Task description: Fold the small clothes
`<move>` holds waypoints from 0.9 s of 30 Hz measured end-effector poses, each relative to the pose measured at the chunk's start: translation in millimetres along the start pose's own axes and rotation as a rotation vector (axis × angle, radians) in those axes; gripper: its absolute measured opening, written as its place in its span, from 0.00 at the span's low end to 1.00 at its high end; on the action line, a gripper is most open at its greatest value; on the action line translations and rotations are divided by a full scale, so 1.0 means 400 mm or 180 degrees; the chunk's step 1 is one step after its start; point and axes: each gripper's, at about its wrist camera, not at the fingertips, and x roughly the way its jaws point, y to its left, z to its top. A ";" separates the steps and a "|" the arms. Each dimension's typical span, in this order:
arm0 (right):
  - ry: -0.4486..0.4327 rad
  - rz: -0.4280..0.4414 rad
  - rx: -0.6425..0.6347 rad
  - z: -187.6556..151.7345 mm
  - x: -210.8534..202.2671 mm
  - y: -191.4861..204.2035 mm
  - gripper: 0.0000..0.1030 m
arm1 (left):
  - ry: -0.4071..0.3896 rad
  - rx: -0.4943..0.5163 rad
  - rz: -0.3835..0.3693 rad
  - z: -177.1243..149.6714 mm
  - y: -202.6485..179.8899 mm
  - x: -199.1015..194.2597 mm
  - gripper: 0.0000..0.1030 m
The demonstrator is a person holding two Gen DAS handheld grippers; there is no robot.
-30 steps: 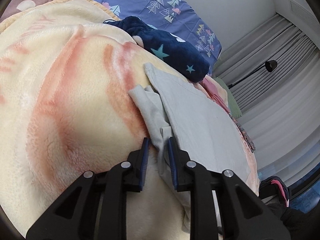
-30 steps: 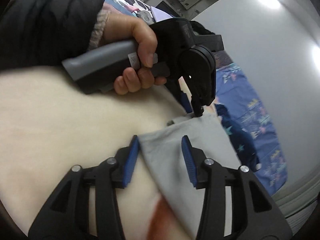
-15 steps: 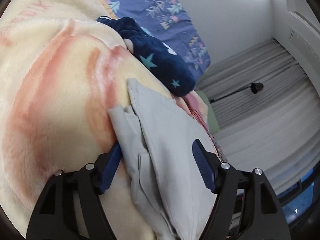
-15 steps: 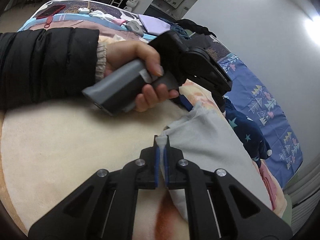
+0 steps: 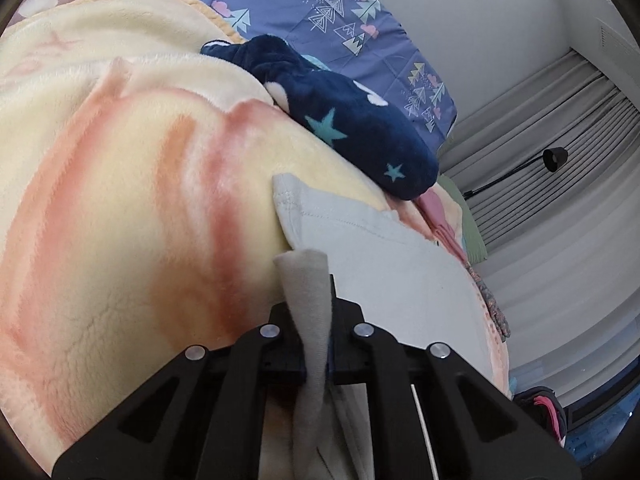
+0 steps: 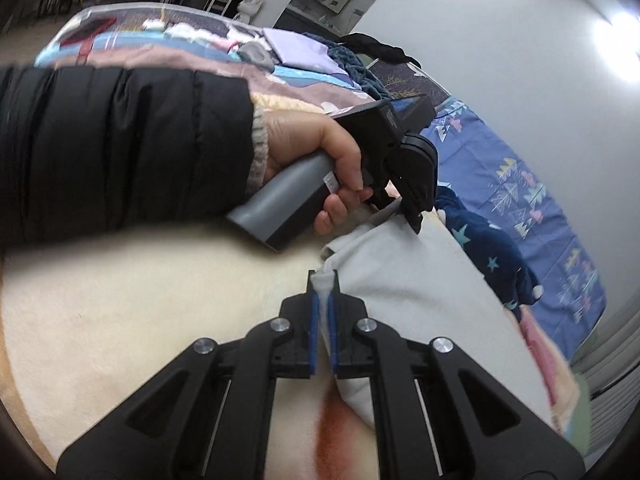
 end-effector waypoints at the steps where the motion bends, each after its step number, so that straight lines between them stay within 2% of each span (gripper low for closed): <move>1: -0.0014 -0.0060 -0.0101 -0.006 -0.004 0.015 0.15 | -0.0003 0.0012 0.0000 0.000 -0.001 -0.002 0.09; 2: -0.0042 -0.0114 -0.0179 -0.012 -0.012 0.027 0.24 | -0.0004 0.0006 -0.0008 -0.002 -0.001 -0.005 0.10; 3: -0.0059 -0.0196 -0.0260 -0.020 -0.016 0.037 0.38 | 0.0006 -0.0014 -0.0033 -0.003 0.002 -0.008 0.14; 6: 0.0013 -0.0456 -0.0372 -0.032 -0.009 0.053 0.39 | 0.0057 -0.0040 -0.0118 -0.010 0.009 -0.013 0.17; 7: 0.0097 -0.0505 -0.0360 -0.030 0.007 0.052 0.43 | 0.0076 -0.0037 -0.0105 -0.009 0.008 -0.010 0.17; 9: 0.0279 -0.0557 -0.0331 -0.021 0.047 0.048 0.43 | 0.0147 -0.0008 -0.0057 -0.008 0.002 0.001 0.17; 11: 0.0353 -0.0524 -0.0260 -0.011 0.083 0.040 0.30 | 0.0177 0.0029 0.0002 -0.004 -0.003 0.009 0.17; 12: 0.0389 -0.0453 -0.0225 -0.007 0.099 0.037 0.07 | 0.0168 0.0020 0.0010 -0.003 -0.004 0.010 0.12; 13: 0.0419 -0.0404 -0.0197 -0.003 0.110 0.032 0.02 | 0.0151 -0.0010 0.0032 -0.001 -0.005 0.008 0.09; 18: 0.0050 -0.0370 0.0182 0.004 0.018 -0.047 0.02 | -0.0013 -0.0015 -0.0054 0.024 -0.065 -0.025 0.07; 20: -0.0070 -0.0319 0.0482 0.001 -0.027 -0.106 0.02 | -0.0040 0.0061 -0.0111 0.044 -0.121 -0.034 0.07; 23: -0.0232 -0.0349 0.0941 -0.021 -0.091 -0.202 0.02 | 0.0016 0.0296 -0.0016 0.070 -0.217 -0.028 0.07; 27: -0.0380 -0.0290 0.1674 -0.096 -0.164 -0.331 0.02 | 0.0109 0.0451 0.0049 0.092 -0.339 0.005 0.07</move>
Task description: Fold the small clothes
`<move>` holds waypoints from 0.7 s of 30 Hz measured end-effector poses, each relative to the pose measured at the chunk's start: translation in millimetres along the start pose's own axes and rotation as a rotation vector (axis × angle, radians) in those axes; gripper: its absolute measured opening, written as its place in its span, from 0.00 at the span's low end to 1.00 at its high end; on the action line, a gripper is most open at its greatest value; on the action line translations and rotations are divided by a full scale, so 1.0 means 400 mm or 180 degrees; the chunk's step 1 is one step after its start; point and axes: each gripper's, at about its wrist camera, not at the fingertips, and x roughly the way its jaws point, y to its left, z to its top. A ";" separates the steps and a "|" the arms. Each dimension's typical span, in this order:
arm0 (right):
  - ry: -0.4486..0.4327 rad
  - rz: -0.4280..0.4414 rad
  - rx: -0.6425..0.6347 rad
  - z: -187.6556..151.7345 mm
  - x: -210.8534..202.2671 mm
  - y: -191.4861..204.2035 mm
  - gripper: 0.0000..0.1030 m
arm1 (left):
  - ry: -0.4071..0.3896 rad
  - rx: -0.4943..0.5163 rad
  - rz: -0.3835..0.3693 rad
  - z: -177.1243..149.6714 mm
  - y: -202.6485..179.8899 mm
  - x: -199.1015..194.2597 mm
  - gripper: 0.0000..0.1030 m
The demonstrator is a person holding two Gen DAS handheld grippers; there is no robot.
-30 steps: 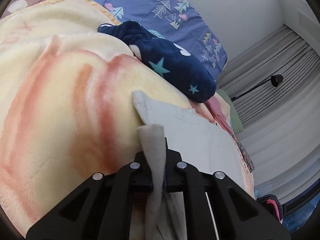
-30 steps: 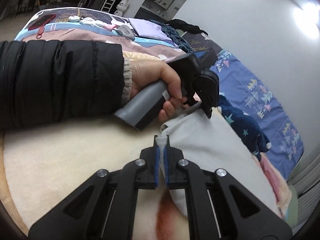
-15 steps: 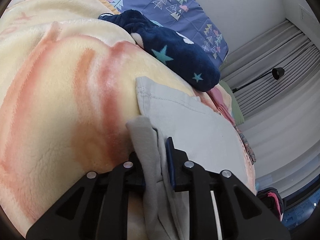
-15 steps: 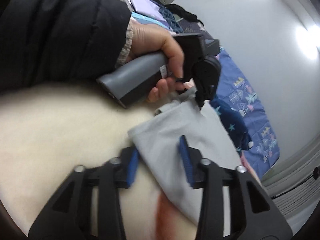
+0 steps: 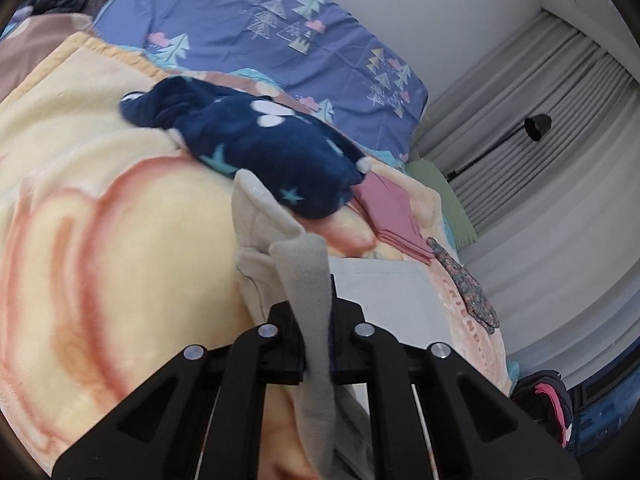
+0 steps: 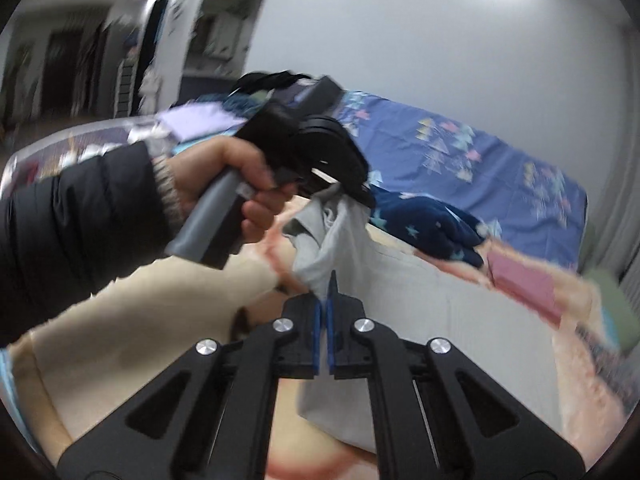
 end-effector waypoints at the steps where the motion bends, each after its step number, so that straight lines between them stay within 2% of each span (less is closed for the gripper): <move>1: -0.0023 -0.0005 0.0195 -0.007 -0.015 -0.044 0.02 | 0.0017 0.0048 0.0028 0.007 -0.032 0.012 0.07; 6: -0.0038 -0.0113 0.0822 -0.071 -0.060 -0.211 0.02 | 0.0126 0.0407 0.0247 0.021 -0.214 0.120 0.07; 12: -0.0070 -0.0324 0.1358 -0.175 -0.116 -0.385 0.02 | 0.0346 0.0791 0.0412 0.008 -0.428 0.299 0.07; 16: -0.0058 -0.0447 0.1755 -0.251 -0.142 -0.514 0.02 | 0.0558 0.1036 0.0523 -0.013 -0.537 0.422 0.07; 21: -0.0004 -0.0505 0.2274 -0.351 -0.164 -0.618 0.02 | 0.0833 0.1334 0.0742 -0.069 -0.633 0.585 0.07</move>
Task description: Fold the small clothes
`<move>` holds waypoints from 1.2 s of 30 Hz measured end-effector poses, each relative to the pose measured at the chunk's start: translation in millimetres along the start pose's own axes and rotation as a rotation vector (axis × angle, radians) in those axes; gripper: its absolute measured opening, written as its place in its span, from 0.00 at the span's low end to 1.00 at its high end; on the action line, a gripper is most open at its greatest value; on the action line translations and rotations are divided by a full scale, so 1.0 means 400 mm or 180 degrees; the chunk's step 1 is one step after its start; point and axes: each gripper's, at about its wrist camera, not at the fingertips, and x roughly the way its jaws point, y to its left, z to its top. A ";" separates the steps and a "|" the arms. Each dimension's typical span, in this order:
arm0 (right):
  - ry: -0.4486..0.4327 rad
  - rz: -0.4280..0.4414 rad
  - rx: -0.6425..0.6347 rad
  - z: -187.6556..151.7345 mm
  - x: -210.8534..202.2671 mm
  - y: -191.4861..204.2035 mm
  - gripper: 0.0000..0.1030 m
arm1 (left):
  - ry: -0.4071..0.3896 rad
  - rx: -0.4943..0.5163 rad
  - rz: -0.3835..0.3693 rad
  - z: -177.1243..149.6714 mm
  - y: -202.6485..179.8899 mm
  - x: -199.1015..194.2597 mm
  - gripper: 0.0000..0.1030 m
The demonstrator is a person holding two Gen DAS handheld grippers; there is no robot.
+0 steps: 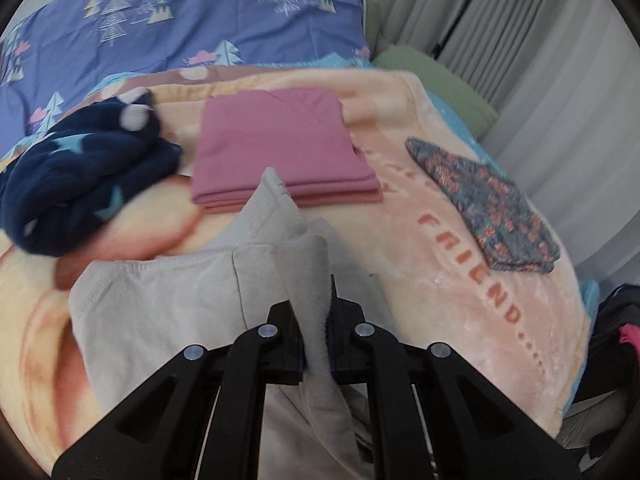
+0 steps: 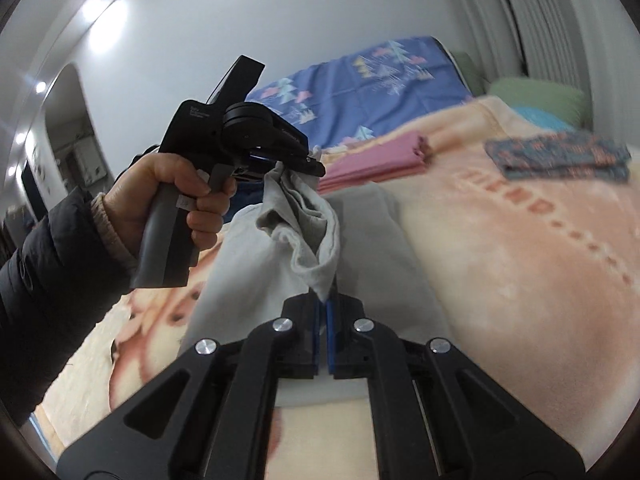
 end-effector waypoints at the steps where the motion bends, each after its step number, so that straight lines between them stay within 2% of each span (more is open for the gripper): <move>1: 0.0060 0.0048 0.0148 -0.004 0.008 -0.035 0.02 | 0.0042 0.0054 0.0053 -0.001 -0.015 0.020 0.07; 6: 0.0190 0.0217 0.0520 -0.027 0.028 -0.104 0.02 | 0.0183 0.0293 0.0296 -0.006 -0.072 0.108 0.07; 13: 0.0097 0.0495 0.0580 -0.024 0.014 -0.106 0.02 | 0.0065 0.0525 0.0389 -0.008 -0.106 0.084 0.07; 15: 0.0071 0.0466 0.0552 -0.023 0.007 -0.102 0.02 | 0.0041 0.0608 0.0355 -0.007 -0.123 0.088 0.08; 17: 0.0127 0.0388 0.0618 -0.022 0.016 -0.110 0.02 | -0.0047 0.0618 0.0315 -0.010 -0.133 0.076 0.15; 18: 0.0180 0.0373 0.0712 -0.028 0.024 -0.125 0.02 | -0.0164 0.0598 0.0294 -0.012 -0.139 0.053 0.24; 19: 0.0230 0.0380 0.0783 -0.030 0.031 -0.136 0.02 | -0.0333 0.0574 0.0249 -0.016 -0.147 0.017 0.34; 22: 0.0364 0.0396 0.0925 -0.042 0.049 -0.159 0.02 | -0.0670 0.0619 -0.0052 -0.036 -0.167 -0.104 0.46; 23: 0.0379 0.0401 0.0936 -0.043 0.052 -0.161 0.02 | -0.0766 0.0680 -0.0077 -0.052 -0.171 -0.152 0.49; 25: 0.0382 0.0399 0.0931 -0.042 0.053 -0.159 0.02 | -0.0923 0.0804 -0.0029 -0.100 -0.162 -0.225 0.57; 27: 0.0384 0.0408 0.0942 -0.044 0.055 -0.161 0.02 | -0.0965 0.0925 0.0017 -0.174 -0.129 -0.276 0.58; 29: 0.0417 0.0431 0.0986 -0.045 0.060 -0.167 0.03 | -0.0848 0.0984 0.0059 -0.265 -0.086 -0.297 0.58; 30: 0.0440 0.0434 0.1006 -0.047 0.059 -0.168 0.07 | -0.0769 0.1018 0.0109 -0.308 -0.065 -0.301 0.58; 32: 0.0518 0.0411 0.1044 -0.048 0.065 -0.172 0.11 | -0.0643 0.1112 0.0300 -0.407 -0.029 -0.302 0.58; 34: 0.0579 0.0454 0.1071 -0.044 0.070 -0.178 0.22 | -0.0496 0.1123 0.0481 -0.490 0.006 -0.292 0.59; 36: 0.0648 0.0502 0.1063 -0.034 0.082 -0.175 0.31 | -0.0289 0.0907 0.0510 -0.556 0.050 -0.277 0.59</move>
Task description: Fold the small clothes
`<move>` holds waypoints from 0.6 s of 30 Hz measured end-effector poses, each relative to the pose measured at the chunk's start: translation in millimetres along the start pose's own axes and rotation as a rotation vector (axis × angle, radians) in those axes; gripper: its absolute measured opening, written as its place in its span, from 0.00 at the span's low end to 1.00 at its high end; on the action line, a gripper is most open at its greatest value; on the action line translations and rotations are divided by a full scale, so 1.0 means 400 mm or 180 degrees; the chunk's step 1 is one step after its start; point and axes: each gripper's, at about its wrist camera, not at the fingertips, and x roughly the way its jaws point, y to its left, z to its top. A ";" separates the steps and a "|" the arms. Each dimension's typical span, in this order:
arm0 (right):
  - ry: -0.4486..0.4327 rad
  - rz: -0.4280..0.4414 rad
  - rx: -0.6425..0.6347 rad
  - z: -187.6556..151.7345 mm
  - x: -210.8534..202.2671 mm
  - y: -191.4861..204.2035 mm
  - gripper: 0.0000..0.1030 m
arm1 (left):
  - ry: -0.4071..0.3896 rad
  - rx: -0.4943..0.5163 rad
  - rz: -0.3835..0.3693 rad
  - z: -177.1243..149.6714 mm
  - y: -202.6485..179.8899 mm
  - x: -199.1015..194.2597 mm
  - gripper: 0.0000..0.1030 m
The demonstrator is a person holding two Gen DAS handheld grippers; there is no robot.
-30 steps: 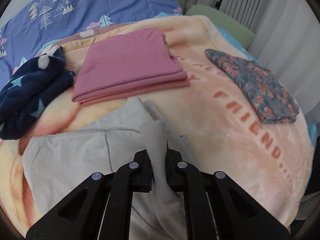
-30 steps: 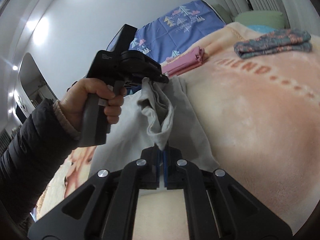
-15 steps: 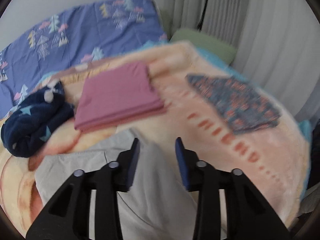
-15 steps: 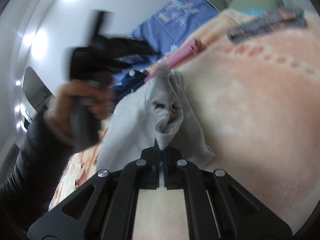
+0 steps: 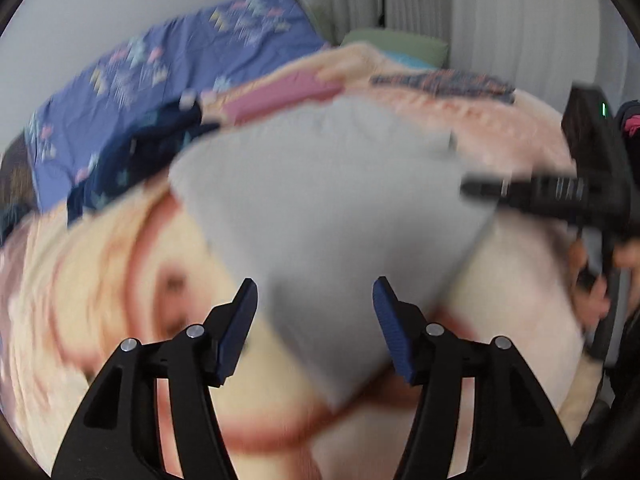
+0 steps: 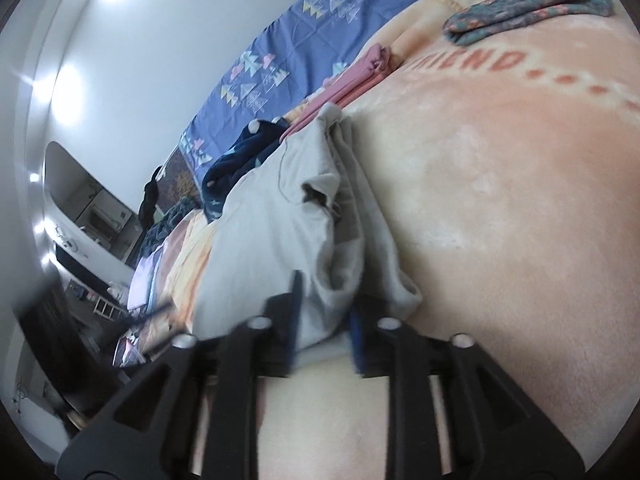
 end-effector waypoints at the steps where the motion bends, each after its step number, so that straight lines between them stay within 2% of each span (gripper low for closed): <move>1: 0.0039 -0.0010 -0.0028 0.008 0.009 0.006 0.24 | 0.0060 -0.0129 -0.0024 -0.023 0.014 0.006 0.59; 2: 0.0048 -0.0064 -0.0074 0.016 0.017 0.013 0.10 | 0.0082 -0.0243 -0.0031 -0.040 0.031 0.007 0.59; 3: 0.0030 -0.0117 -0.0119 0.022 0.016 0.020 0.03 | 0.0092 -0.0362 -0.0015 -0.052 0.045 0.008 0.59; 4: -0.0049 -0.0090 -0.0130 0.028 0.000 0.029 0.03 | 0.0092 -0.0462 -0.0017 -0.057 0.056 0.007 0.59; 6: -0.0181 0.0040 -0.0153 0.031 -0.042 0.052 0.03 | 0.0028 -0.0622 -0.0128 -0.070 0.069 -0.008 0.60; 9: -0.0277 -0.0242 -0.0406 0.025 -0.064 0.077 0.03 | -0.0008 -0.0545 -0.0091 -0.080 0.060 -0.013 0.67; 12: 0.0011 -0.0511 -0.0280 0.006 -0.008 0.017 0.06 | 0.0047 -0.0578 -0.0094 -0.090 0.064 -0.002 0.67; 13: 0.0148 -0.0504 -0.0168 -0.004 0.009 -0.008 0.06 | 0.0038 -0.0600 -0.0100 -0.093 0.065 -0.003 0.67; 14: 0.0161 -0.0433 -0.0074 -0.005 0.008 -0.022 0.06 | 0.0014 -0.0607 -0.0103 -0.096 0.064 -0.008 0.67; 16: 0.0059 -0.0421 -0.0090 0.004 -0.018 -0.015 0.19 | -0.0042 -0.0629 -0.0139 -0.095 0.067 -0.019 0.66; 17: -0.0034 -0.0503 -0.0165 0.008 -0.034 -0.005 0.20 | -0.0083 -0.0650 -0.0177 -0.091 0.073 -0.026 0.63; 18: -0.0144 -0.0608 -0.0265 0.008 -0.056 0.010 0.20 | -0.0153 -0.0680 -0.0223 -0.084 0.079 -0.033 0.49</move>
